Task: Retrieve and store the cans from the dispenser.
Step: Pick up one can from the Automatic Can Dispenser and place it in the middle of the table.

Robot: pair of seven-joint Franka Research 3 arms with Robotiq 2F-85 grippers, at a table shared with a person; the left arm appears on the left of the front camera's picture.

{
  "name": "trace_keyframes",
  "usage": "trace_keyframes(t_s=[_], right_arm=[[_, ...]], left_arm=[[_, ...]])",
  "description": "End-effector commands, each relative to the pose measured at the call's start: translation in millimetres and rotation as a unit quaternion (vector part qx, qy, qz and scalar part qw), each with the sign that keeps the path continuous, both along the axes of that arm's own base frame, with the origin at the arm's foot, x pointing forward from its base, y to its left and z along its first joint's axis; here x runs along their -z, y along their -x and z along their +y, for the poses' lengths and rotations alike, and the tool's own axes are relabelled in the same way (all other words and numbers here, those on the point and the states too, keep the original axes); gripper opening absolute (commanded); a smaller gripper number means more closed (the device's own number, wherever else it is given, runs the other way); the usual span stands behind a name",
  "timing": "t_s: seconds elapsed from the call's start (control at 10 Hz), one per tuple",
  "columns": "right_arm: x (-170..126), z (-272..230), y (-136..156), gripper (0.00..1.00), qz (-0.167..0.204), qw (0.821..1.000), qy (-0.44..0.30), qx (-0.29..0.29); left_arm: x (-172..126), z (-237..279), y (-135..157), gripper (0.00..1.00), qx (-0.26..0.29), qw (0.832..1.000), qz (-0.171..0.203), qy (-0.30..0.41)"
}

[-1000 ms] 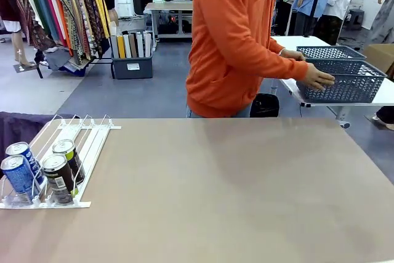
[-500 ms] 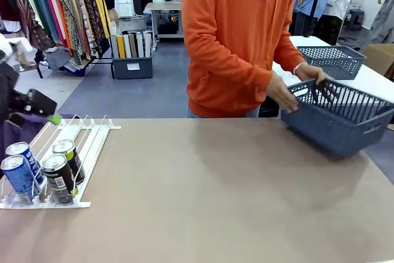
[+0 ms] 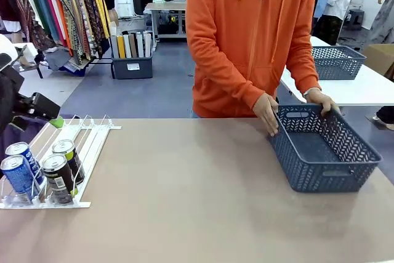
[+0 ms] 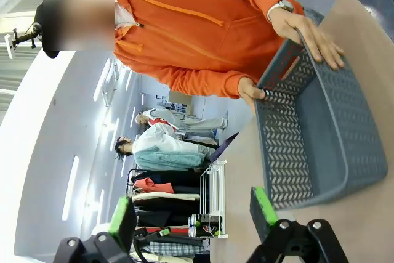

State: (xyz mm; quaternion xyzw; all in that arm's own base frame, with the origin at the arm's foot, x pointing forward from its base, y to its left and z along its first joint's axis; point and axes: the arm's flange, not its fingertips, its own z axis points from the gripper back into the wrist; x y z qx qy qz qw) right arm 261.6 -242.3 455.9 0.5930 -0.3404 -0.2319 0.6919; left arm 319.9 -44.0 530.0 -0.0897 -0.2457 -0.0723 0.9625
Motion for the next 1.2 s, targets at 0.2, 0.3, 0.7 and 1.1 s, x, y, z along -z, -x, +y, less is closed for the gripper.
trace_keyframes(t_s=[0.2, 0.3, 0.7, 1.1], right_arm=[[-2.6, -2.1, -2.0, 1.00, -0.010, 1.000, -0.001, 0.001], [-2.6, -2.1, -2.0, 1.00, -0.010, 1.000, -0.001, 0.001], [-2.6, -2.1, -2.0, 1.00, -0.010, 1.000, -0.001, 0.001], [-2.6, -2.1, -2.0, 1.00, -0.010, 1.000, -0.001, 0.001]], left_arm=[[21.7, -14.0, 4.8, 1.00, -0.001, 0.998, 0.067, -0.015], [30.5, -16.8, 3.6, 1.00, -0.001, 0.997, 0.075, -0.027], [69.3, -8.0, -11.5, 1.00, -0.066, 0.989, 0.123, -0.043], [103.6, -0.7, -19.3, 1.00, -0.041, 0.986, 0.163, -0.009]])
